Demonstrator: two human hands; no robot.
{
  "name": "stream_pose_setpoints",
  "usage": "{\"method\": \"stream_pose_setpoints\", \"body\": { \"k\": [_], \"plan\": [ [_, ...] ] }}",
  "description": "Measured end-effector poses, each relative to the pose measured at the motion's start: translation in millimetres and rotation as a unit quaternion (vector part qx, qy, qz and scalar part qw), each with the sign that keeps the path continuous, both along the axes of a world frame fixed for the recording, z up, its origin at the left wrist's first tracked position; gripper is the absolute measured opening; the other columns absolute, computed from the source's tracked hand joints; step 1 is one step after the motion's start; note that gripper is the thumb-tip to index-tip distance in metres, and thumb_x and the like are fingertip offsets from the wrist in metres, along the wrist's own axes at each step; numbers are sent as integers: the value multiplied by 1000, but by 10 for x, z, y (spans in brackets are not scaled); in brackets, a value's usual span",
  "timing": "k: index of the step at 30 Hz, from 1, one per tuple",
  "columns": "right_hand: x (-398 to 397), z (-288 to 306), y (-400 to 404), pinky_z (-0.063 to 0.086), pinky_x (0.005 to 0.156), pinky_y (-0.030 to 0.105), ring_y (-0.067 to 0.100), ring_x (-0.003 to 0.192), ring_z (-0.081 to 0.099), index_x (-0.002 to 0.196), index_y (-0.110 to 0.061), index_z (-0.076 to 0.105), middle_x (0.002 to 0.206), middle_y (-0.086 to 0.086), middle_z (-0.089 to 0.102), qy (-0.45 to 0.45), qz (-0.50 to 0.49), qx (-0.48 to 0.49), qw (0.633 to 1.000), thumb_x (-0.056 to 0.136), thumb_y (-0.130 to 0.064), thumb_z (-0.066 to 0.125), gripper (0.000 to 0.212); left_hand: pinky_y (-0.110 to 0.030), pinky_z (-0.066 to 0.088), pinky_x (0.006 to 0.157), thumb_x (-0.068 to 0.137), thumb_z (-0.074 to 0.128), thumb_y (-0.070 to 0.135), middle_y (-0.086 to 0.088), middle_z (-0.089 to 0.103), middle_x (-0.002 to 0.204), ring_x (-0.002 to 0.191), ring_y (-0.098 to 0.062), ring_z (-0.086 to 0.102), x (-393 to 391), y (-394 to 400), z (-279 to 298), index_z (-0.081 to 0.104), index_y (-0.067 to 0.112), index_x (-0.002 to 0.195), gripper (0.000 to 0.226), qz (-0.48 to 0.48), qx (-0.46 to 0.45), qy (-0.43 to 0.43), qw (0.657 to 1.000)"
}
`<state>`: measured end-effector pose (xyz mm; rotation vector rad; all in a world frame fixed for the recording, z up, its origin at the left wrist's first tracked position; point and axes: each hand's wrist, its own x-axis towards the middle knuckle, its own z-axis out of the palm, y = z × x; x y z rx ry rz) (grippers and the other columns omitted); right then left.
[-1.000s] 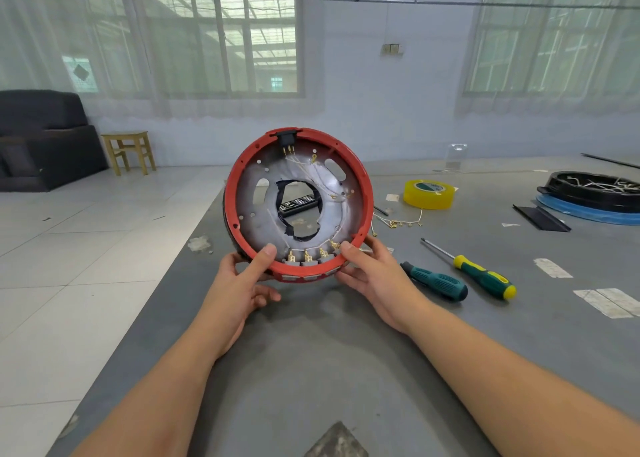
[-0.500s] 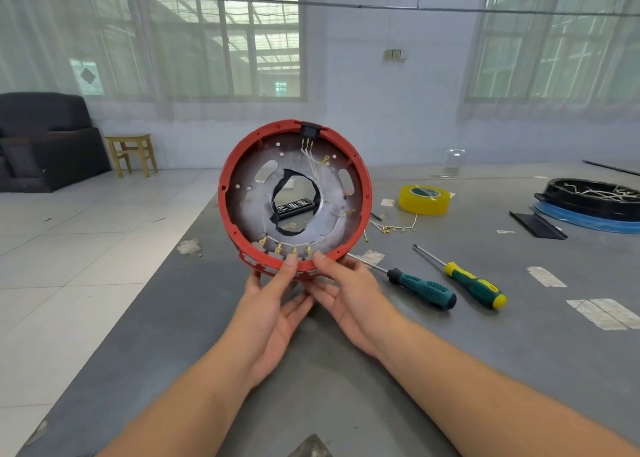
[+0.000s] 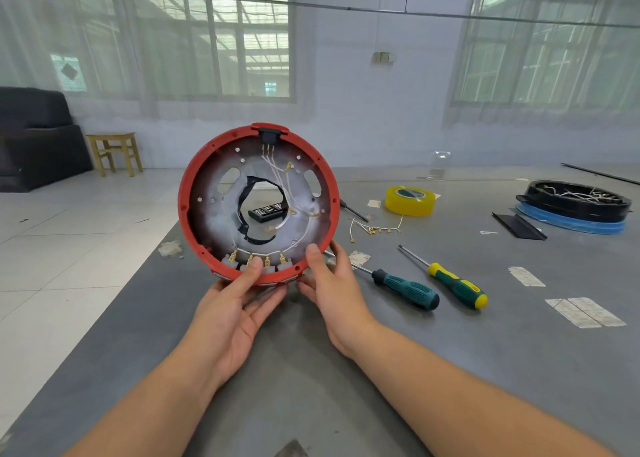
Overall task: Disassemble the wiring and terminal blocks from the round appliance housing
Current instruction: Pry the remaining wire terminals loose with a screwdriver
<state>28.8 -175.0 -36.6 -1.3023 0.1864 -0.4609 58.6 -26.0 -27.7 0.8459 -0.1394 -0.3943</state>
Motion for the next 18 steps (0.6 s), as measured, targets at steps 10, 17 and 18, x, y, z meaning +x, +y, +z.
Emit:
{"method": "stream_pose_setpoints", "body": {
  "k": [10,17,18],
  "plan": [
    [39,-40,23,54,101,48,22,113,69,127,-39,51,122,-5,72,37,17,-79,996,93,-49,51,35,-38,65,76,100,64,11,-26,73,121,106,-42,75,15,15,4,55,2,140,42,-28,-4,13,1000],
    [-6,-22,-16,57,98,44,21,108,72,135,-34,50,117,-1,74,43,45,-125,990,98,-42,56,39,-40,65,76,98,65,6,-29,72,122,109,-45,73,90,83,-14,54,0,141,45,-14,-18,20,1000],
    [-39,-7,-30,55,99,43,19,110,71,140,-37,45,120,-4,73,50,34,-181,982,97,-46,56,45,-40,65,76,96,66,6,-29,72,122,109,-45,73,101,93,-16,54,-1,141,47,-11,-19,20,1000]
  ]
}}
